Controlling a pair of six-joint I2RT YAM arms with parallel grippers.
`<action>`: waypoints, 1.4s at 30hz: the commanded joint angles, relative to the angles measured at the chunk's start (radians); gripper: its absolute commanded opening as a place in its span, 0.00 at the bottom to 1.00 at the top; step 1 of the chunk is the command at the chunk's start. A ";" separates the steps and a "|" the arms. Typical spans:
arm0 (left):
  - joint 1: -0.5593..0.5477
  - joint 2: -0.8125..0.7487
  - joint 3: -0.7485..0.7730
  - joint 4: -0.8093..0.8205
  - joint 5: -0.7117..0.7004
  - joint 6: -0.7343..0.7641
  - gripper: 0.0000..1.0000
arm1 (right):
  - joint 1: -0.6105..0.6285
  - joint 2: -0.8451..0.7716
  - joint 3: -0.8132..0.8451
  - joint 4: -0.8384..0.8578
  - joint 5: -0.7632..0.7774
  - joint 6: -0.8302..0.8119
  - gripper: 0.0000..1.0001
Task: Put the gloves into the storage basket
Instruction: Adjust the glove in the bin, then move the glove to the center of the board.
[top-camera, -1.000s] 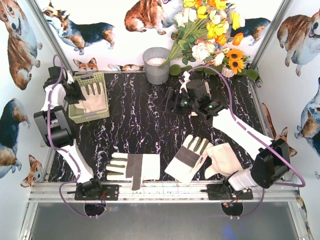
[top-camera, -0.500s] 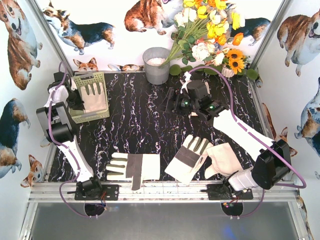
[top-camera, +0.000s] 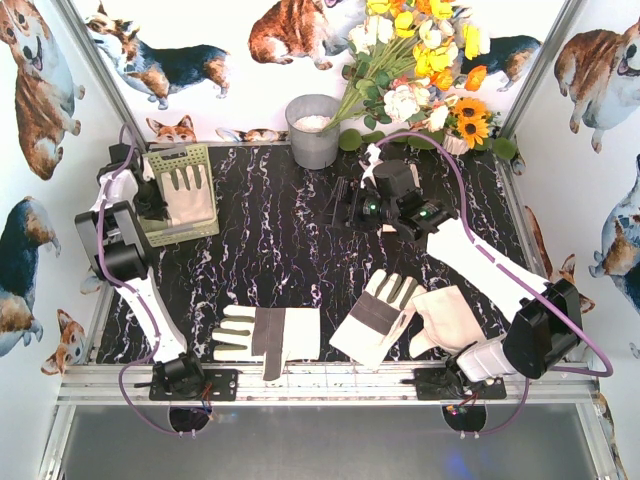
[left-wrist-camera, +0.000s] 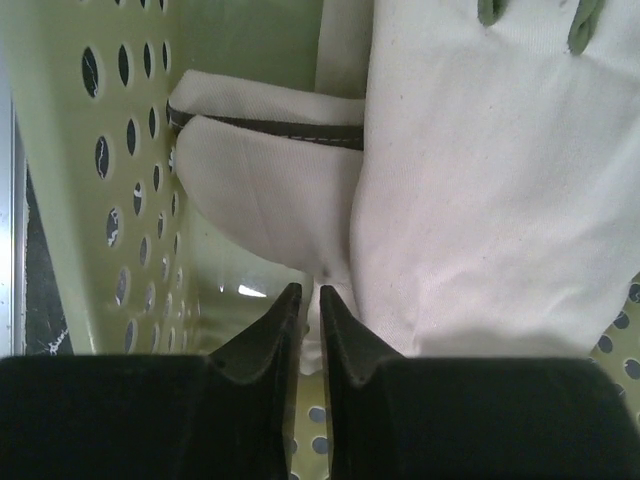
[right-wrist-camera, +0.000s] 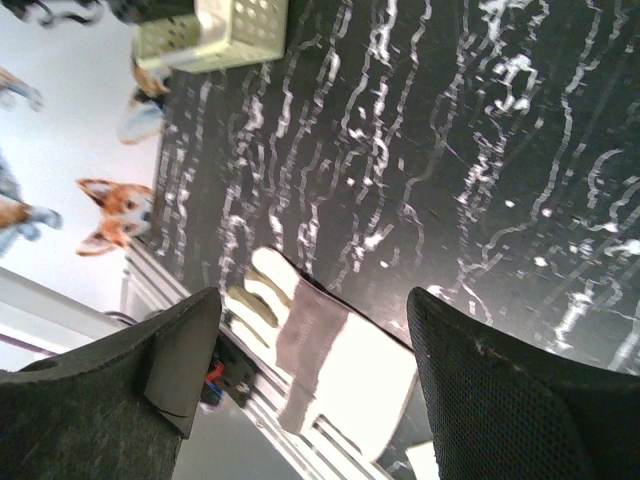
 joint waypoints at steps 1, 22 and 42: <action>0.003 -0.098 0.018 0.005 0.027 0.002 0.16 | 0.008 0.009 0.107 -0.114 0.032 -0.154 0.76; -0.047 -0.912 -0.611 -0.004 0.110 -0.152 0.40 | 0.446 0.551 0.495 -0.541 0.116 -0.777 0.70; -0.105 -1.120 -0.820 -0.055 0.085 -0.301 0.41 | 0.577 0.700 0.416 -0.304 0.233 -0.797 0.58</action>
